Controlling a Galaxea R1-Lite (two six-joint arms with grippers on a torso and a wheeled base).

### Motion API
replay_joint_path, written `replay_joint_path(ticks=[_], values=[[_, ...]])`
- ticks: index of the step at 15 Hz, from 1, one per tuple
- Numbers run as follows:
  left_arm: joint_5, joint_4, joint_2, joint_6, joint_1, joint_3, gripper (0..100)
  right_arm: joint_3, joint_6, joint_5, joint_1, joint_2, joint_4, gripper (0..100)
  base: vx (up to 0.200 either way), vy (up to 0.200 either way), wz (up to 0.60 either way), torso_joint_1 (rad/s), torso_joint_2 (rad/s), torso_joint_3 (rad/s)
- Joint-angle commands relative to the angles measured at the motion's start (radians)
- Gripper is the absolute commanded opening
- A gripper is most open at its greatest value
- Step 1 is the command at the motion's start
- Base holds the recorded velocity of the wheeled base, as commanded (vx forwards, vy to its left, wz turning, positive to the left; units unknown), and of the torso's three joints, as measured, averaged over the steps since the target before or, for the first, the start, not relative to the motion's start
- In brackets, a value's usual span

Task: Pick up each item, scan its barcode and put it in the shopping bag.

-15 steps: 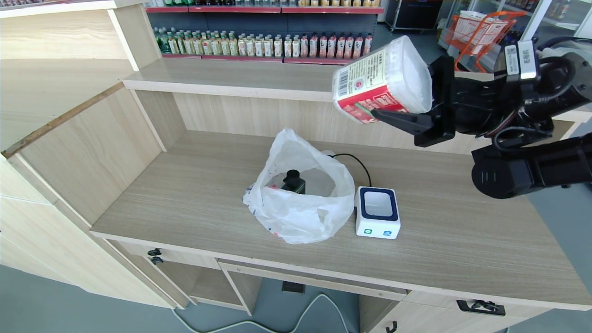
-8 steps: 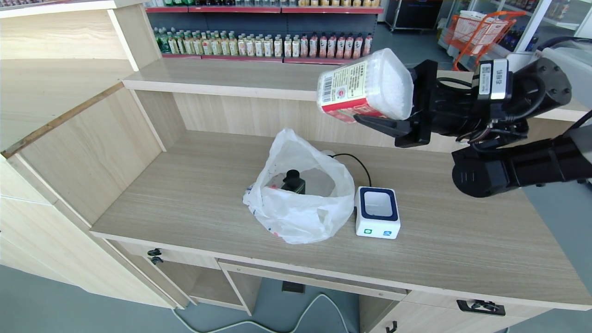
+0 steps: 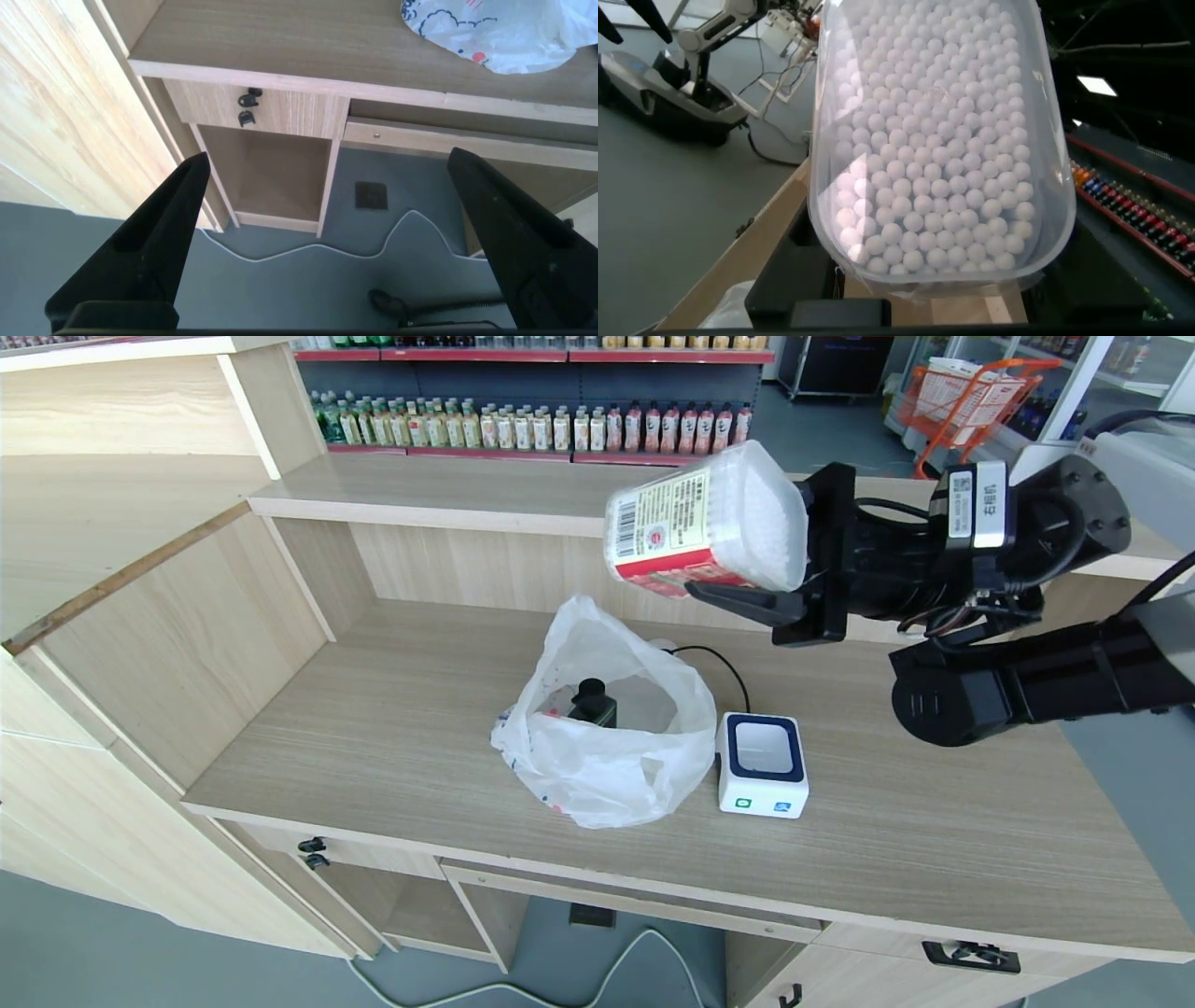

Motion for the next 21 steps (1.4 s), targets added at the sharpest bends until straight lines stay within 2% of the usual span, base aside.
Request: replay_joint_path(ticks=[1, 6, 12, 18, 21], values=[[0.0, 0.0, 0.0, 0.0, 0.0, 0.0, 100, 0.03, -0.009, 0.001, 0.008, -0.039, 0.001, 0, 0.0, 0.0, 0.0, 0.0, 0.0, 0.0], [0.0, 0.0, 0.0, 0.0, 0.0, 0.0, 100, 0.197, -0.039, 0.002, 0.045, -0.114, 0.007, 0, 0.0, 0.0, 0.0, 0.0, 0.0, 0.0], [0.0, 0.0, 0.0, 0.0, 0.0, 0.0, 100, 0.249, -0.039, 0.002, 0.073, -0.15, 0.011, 0, 0.0, 0.0, 0.0, 0.0, 0.0, 0.0], [0.0, 0.0, 0.0, 0.0, 0.0, 0.0, 100, 0.413, -0.039, 0.002, 0.113, -0.285, 0.023, 0, 0.0, 0.0, 0.0, 0.0, 0.0, 0.0], [0.0, 0.0, 0.0, 0.0, 0.0, 0.0, 100, 0.453, -0.04, 0.002, 0.108, -0.321, 0.023, 0, 0.0, 0.0, 0.0, 0.0, 0.0, 0.0]])
